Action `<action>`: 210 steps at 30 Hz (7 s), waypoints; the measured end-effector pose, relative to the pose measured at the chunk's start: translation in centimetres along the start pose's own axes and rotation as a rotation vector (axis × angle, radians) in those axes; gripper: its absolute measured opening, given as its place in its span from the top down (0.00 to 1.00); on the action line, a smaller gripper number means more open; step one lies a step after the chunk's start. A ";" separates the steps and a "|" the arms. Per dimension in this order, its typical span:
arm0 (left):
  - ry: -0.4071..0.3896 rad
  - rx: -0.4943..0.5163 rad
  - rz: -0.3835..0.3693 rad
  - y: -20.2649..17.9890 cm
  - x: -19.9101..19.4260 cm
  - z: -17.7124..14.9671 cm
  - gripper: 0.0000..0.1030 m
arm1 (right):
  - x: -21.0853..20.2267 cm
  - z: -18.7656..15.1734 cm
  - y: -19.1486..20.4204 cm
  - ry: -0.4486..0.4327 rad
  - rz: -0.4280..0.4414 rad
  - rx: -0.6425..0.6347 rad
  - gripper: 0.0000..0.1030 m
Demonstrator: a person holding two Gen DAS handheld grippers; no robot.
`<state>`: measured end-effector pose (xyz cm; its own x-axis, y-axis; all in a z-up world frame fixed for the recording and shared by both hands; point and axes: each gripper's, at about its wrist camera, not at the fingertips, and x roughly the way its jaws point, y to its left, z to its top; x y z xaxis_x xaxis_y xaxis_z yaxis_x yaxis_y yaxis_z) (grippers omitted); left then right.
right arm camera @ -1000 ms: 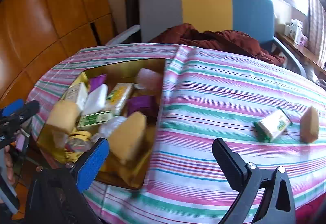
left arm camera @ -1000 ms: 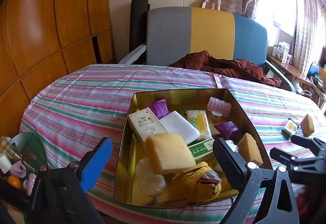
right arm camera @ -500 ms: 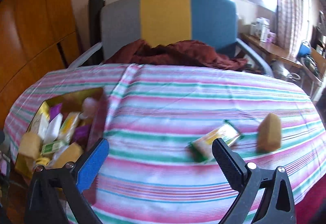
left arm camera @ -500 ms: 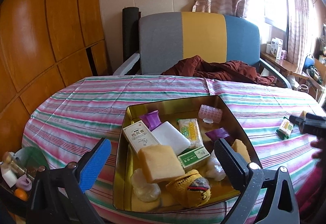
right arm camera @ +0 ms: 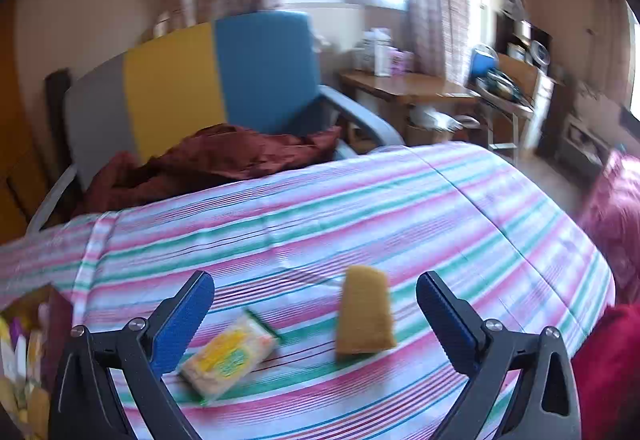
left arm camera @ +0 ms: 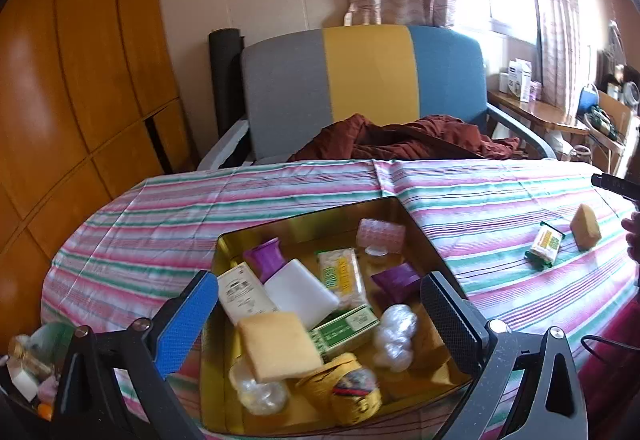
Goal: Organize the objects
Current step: 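Move both grippers to the WEIDAN cracker packet and large yellow sponge, then grasp the WEIDAN cracker packet with the left gripper while the right gripper grasps the large yellow sponge, then carry the cracker packet and large sponge over the gold tray, then open both grippers to drop the cracker packet and sponge into the tray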
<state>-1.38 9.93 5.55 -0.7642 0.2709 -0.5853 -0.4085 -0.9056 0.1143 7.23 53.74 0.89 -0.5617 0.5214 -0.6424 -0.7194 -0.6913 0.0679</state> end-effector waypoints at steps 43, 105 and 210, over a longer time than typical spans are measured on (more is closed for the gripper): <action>0.130 0.534 -0.485 -31.1 11.7 3.3 0.01 | 2.4 -0.6 -6.9 0.130 0.055 0.359 0.00; 0.245 0.341 -0.545 -29.3 15.2 2.7 0.52 | 9.5 -1.2 -5.1 0.363 -0.082 0.180 0.41; 0.131 -0.344 -0.187 7.9 10.6 1.5 0.18 | -8.3 -14.0 31.4 0.253 0.750 -0.615 0.48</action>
<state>-13.41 6.11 1.45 -0.6139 0.4173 -0.6700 -0.3268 -0.9070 -0.2655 -4.94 20.71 -2.33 -0.6290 -0.2277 -0.7433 0.1616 -0.9736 0.1615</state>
